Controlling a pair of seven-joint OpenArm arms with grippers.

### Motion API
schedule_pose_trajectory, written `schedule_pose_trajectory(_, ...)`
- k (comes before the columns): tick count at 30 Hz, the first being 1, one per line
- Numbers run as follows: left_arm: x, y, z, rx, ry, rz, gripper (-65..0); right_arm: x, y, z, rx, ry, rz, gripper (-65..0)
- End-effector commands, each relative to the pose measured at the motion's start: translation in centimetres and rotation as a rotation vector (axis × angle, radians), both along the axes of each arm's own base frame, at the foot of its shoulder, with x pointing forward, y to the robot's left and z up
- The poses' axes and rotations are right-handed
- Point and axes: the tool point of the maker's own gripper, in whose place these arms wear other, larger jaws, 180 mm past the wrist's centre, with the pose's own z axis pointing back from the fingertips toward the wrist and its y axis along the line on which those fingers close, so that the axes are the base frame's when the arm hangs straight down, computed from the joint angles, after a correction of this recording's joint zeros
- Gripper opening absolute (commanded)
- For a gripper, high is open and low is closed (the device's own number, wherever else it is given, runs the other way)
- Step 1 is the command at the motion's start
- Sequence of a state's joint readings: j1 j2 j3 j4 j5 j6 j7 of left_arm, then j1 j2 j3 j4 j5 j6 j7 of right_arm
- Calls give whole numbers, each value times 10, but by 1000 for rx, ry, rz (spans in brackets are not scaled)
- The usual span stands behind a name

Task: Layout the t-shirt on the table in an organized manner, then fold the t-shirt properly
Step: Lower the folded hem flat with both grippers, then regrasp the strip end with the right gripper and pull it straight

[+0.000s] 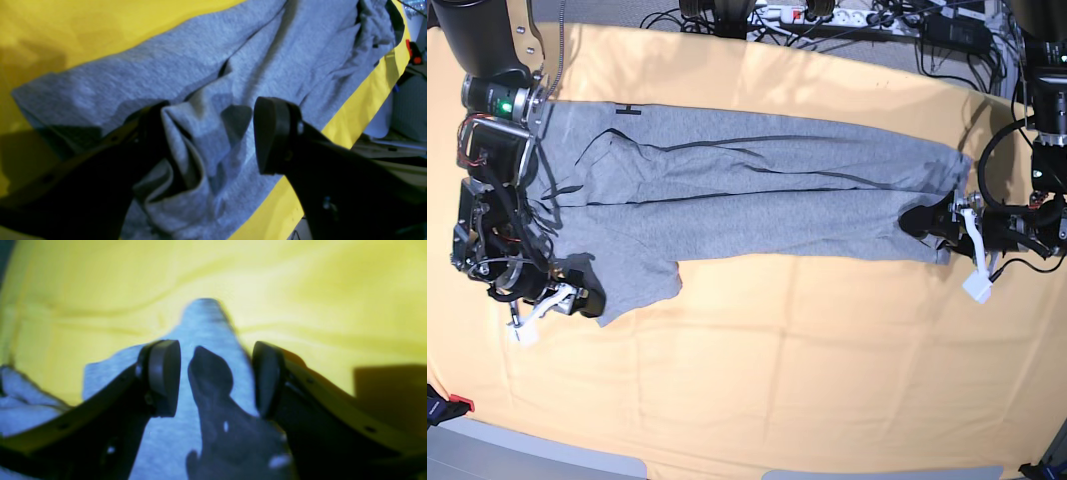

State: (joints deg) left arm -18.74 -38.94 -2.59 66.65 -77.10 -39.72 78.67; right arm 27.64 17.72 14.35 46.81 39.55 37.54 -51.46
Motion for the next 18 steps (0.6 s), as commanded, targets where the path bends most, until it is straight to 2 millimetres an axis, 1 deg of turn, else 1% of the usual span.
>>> schedule_pose_trajectory(1, 10, 5, 17, -8, -53, 7, -251, 1, 6, 4, -13, 11, 44, -286)
schedule_pose_trajectory(3, 10, 4, 17, -11, -54, 8, -251, -3, 22, 3, 10, 22, 95, -287)
schedule_pose_trajectory(5, 10, 4, 17, -10, -55, 9, -251, -3, 33, 7, 54, 21, 105, -299)
schedule_pose_trajectory(6, 11, 4, 18, -11, -55, 9, -251, -1, 35, 9, 65, 14, 104, -329)
schedule_pose_trajectory(7, 11, 4, 17, -11, -55, 9, -251, 2, 35, 12, 67, 4, 103, -381)
schedule_pose_trajectory(9, 11, 4, 18, -11, -56, 9, -251, 7, 33, 20, 60, -9, 105, -545)
schedule_pose_trajectory(10, 11, 4, 17, -11, -55, 9, -251, 9, 34, 24, 54, -7, 116, -616)
schedule_pose_trajectory(11, 11, 4, 18, -12, -56, 9, -251, 10, 34, 27, 42, -2, 131, -650)
schedule_pose_trajectory(13, 11, 4, 18, -14, -58, 11, -251, 8, 36, 36, 31, 10, 170, -650)
schedule_pose_trajectory(16, 11, 4, 18, -14, -58, 11, -251, -2, 48, 58, 63, 14, 263, -650)
schedule_pose_trajectory(17, 12, 4, 18, -15, -60, 12, -251, -6, 53, 67, 80, 9, 301, -650)
schedule_pose_trajectory(18, 12, 3, 19, -18, -64, 15, -251, -2, 59, 85, 127, -52, 308, -650)
